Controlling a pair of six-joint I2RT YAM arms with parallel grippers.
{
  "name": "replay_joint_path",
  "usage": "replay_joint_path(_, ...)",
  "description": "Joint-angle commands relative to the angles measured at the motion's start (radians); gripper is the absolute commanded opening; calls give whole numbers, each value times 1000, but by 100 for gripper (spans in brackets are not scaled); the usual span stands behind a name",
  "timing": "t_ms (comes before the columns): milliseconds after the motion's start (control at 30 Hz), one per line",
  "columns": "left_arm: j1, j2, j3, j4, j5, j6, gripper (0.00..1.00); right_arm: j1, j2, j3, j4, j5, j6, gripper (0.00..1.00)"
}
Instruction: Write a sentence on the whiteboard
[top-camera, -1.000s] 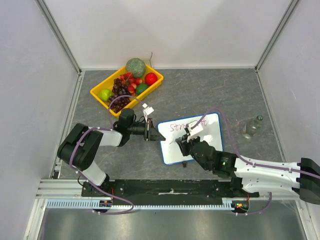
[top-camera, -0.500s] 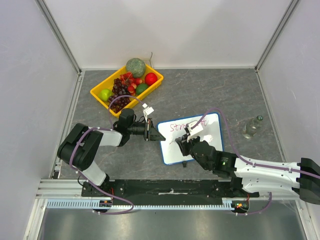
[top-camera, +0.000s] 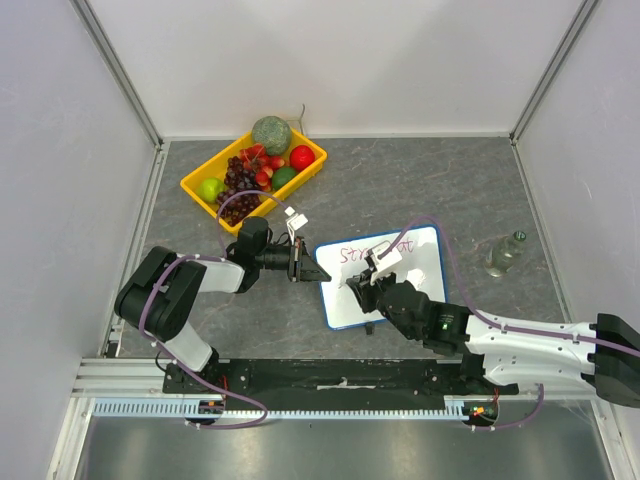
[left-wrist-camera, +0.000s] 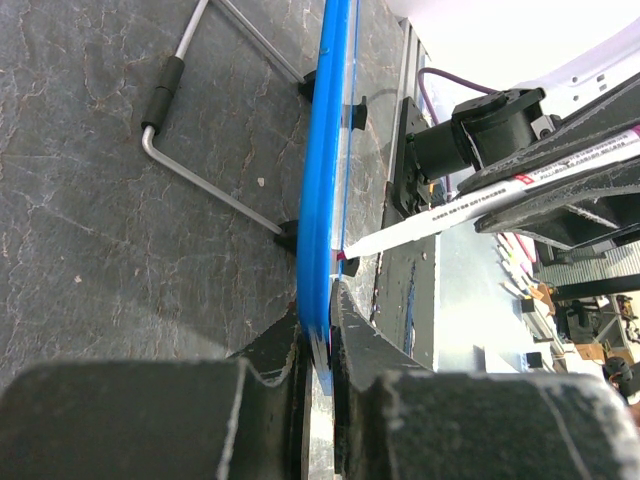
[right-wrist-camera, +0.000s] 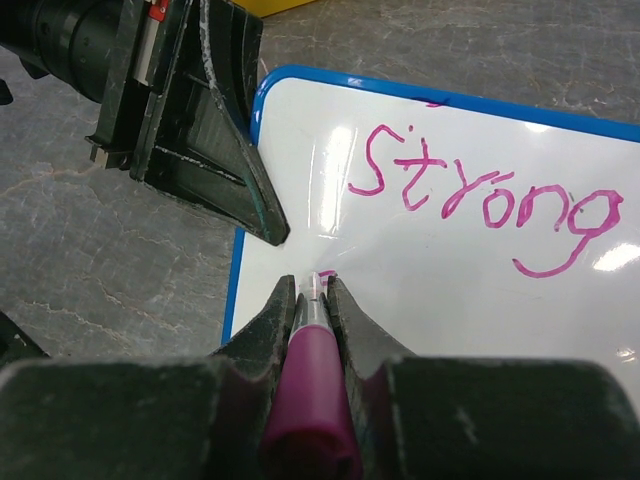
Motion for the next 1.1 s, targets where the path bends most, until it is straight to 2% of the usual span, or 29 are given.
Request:
replay_joint_path(0, 2, 16, -10, -22, -28, 70, 2, -4, 13, 11, 5, -12, 17, 0)
replay_joint_path(367, 0, 16, -10, -23, -28, 70, 2, -3, 4, -8, -43, -24, 29, 0)
replay_joint_path(1067, 2, 16, -8, -23, -28, 70, 2, -4, -47, -8, -87, 71, 26, 0)
